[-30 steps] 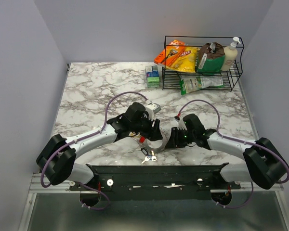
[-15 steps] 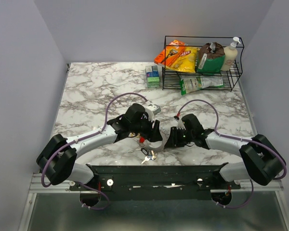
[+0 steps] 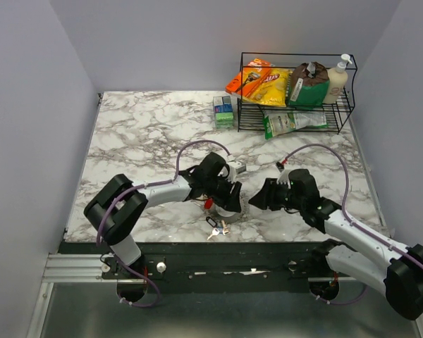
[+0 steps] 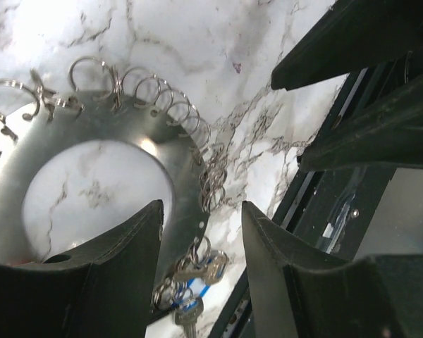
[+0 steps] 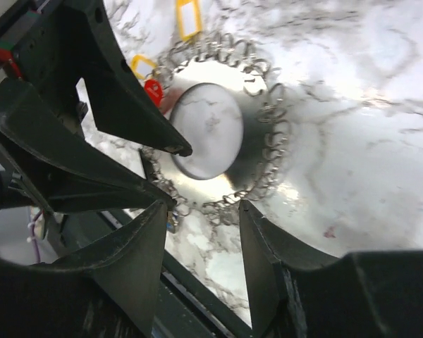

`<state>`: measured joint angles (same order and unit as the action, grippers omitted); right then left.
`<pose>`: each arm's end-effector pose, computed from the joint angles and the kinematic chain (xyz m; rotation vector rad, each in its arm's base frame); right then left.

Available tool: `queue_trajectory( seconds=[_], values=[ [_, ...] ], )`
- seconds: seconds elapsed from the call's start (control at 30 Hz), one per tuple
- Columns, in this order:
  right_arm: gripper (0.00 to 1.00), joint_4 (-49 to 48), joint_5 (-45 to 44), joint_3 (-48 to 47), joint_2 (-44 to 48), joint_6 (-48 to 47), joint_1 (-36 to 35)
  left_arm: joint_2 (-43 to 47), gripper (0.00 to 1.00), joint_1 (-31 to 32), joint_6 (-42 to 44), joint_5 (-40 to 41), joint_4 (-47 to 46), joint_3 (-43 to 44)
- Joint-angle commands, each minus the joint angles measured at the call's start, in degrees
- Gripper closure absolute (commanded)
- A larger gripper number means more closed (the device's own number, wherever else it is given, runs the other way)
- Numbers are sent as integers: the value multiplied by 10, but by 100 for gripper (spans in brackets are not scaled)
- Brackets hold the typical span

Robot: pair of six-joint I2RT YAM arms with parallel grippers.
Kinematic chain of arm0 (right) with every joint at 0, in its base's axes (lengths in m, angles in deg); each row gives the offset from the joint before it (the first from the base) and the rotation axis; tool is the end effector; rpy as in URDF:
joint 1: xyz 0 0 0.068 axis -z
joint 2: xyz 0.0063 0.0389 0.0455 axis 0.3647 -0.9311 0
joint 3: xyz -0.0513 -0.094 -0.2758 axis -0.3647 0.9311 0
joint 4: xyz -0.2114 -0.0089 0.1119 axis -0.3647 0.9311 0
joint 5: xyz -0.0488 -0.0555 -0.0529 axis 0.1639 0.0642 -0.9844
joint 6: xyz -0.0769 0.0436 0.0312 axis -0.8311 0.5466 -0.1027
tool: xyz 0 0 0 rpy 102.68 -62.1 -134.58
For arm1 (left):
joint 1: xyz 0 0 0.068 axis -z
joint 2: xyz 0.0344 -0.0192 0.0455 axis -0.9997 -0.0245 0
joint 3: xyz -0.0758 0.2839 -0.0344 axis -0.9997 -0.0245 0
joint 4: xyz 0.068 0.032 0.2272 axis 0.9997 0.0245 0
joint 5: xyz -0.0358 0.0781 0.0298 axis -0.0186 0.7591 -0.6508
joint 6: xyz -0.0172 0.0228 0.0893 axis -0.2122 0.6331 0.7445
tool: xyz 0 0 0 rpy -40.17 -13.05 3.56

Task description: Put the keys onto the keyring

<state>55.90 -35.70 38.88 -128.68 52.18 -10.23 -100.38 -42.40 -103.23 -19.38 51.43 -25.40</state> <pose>0.1598 0.1301 0.1991 -0.1717 2.2859 0.9751 0.2045 -0.2757 0.1859 0.8491 2.4250 -1.1429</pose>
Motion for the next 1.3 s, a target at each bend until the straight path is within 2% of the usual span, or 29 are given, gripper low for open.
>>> queue_trajectory(
  seconds=[0.0, 0.37, 0.5, 0.77, 1.0, 1.27],
  values=[
    [45, 43, -27, 24, 23, 7, 29, -31, 43, 7, 32, -39, -30, 38],
    [46, 47, 29, 32, 22, -17, 58, -76, 48, 18, 72, -44, -28, 58],
    [53, 36, 104, 31, -10, -46, 55, -47, 48, 9, 42, -46, -57, 26],
    [55, -46, 137, 55, -75, 4, -5, 31, 46, -58, -59, -69, -137, -47],
    [54, -148, 122, 92, -133, 85, -12, 119, 42, -84, -53, -53, -111, -57],
    [54, -205, 130, 95, -177, 104, -13, 138, 42, -88, -43, -52, -86, -55]
  ],
)
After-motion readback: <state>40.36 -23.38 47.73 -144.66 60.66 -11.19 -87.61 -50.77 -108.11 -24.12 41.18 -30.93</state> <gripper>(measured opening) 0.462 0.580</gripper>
